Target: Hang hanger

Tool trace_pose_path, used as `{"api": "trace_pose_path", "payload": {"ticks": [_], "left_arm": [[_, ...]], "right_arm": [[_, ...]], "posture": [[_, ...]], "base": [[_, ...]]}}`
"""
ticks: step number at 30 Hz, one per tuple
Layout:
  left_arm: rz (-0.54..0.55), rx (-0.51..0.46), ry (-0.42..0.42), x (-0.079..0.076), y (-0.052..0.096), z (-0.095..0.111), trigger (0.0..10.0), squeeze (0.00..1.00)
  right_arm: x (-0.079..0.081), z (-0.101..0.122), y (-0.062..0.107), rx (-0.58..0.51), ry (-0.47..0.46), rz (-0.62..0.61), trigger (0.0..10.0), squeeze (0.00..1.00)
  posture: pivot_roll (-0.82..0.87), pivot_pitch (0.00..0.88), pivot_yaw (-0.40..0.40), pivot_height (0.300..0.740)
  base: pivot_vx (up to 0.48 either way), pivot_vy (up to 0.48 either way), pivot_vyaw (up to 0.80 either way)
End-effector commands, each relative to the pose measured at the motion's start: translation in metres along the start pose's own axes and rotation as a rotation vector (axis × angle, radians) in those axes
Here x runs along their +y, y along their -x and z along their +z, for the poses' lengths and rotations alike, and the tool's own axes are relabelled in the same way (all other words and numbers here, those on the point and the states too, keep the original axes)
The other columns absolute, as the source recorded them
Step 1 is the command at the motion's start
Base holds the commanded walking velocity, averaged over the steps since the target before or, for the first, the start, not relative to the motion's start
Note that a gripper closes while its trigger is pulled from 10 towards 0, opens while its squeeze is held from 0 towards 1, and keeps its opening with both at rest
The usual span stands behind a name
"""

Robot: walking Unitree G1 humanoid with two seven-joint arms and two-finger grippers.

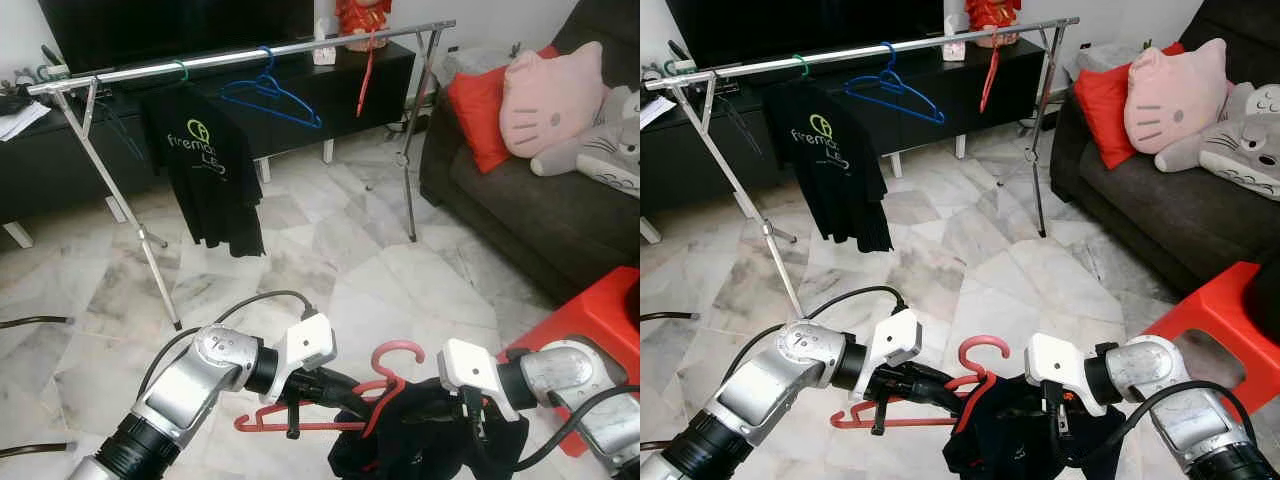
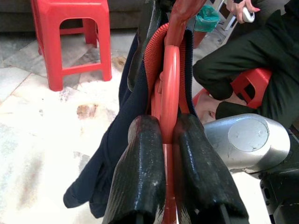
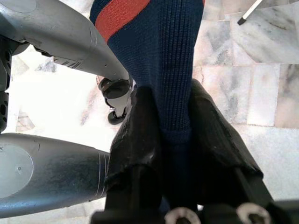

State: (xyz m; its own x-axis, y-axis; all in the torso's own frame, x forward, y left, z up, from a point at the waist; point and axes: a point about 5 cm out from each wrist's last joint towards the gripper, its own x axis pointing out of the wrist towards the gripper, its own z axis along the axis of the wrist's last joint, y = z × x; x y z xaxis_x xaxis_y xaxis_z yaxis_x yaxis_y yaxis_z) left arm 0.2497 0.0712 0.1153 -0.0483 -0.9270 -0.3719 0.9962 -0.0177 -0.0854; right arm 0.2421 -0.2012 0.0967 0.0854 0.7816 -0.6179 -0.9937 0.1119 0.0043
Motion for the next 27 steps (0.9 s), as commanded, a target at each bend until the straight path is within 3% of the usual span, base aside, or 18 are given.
{"api": "trace_pose_path", "payload": {"ticks": [1, 2, 3, 4, 5, 16, 21, 27], "left_arm": [[-0.024, -0.054, -0.052, 0.0, -0.004, 0.015, 10.0, 0.0], [-0.025, -0.055, -0.051, 0.0, -0.004, 0.015, 10.0, 0.0], [-0.025, -0.056, -0.05, 0.001, -0.005, 0.015, 10.0, 0.64], [-0.026, -0.057, -0.05, 0.001, -0.005, 0.015, 10.0, 0.64], [-0.027, -0.058, -0.05, 0.001, -0.005, 0.015, 10.0, 1.0], [-0.03, -0.053, -0.059, 0.002, -0.004, 0.014, 10.0, 1.0], [-0.015, -0.017, -0.071, 0.005, 0.006, 0.012, 10.0, 1.0], [0.092, 0.018, -0.061, 0.018, 0.028, 0.005, 10.0, 1.0]], "right_arm": [[-0.003, 0.004, -0.001, -0.011, 0.017, -0.005, 0.0, 0.0], [-0.003, 0.004, -0.001, -0.011, 0.018, -0.005, 0.0, 0.0], [-0.002, 0.004, -0.001, -0.009, 0.019, -0.004, 0.0, 0.0], [-0.002, 0.004, -0.001, -0.009, 0.019, -0.003, 0.0, 0.0], [-0.002, 0.004, 0.0, -0.008, 0.019, -0.003, 0.0, 0.0], [-0.001, -0.001, -0.001, 0.018, 0.023, 0.004, 0.0, 0.0], [0.001, -0.011, -0.001, 0.083, 0.033, 0.006, 0.0, 0.0], [-0.002, -0.03, 0.008, 0.187, 0.028, -0.045, 0.0, 0.0]], "posture": [[-0.17, 0.025, -0.014, 0.74], [-0.17, 0.024, -0.014, 0.74], [-0.17, 0.022, -0.015, 0.74], [-0.17, 0.022, -0.015, 0.74], [-0.17, 0.017, -0.015, 0.74], [-0.17, 0.005, -0.017, 0.74], [-0.17, 0.0, -0.017, 0.74], [-0.17, 0.0, -0.015, 0.74]], "base": [[0.0, 0.0, 0.0], [0.0, 0.0, 0.0], [0.0, 0.0, 0.0], [0.0, 0.0, 0.0], [0.0, 0.0, 0.0], [0.0, 0.0, 0.0], [0.0, 0.0, 0.0], [0.0, 0.0, 0.0]]}}
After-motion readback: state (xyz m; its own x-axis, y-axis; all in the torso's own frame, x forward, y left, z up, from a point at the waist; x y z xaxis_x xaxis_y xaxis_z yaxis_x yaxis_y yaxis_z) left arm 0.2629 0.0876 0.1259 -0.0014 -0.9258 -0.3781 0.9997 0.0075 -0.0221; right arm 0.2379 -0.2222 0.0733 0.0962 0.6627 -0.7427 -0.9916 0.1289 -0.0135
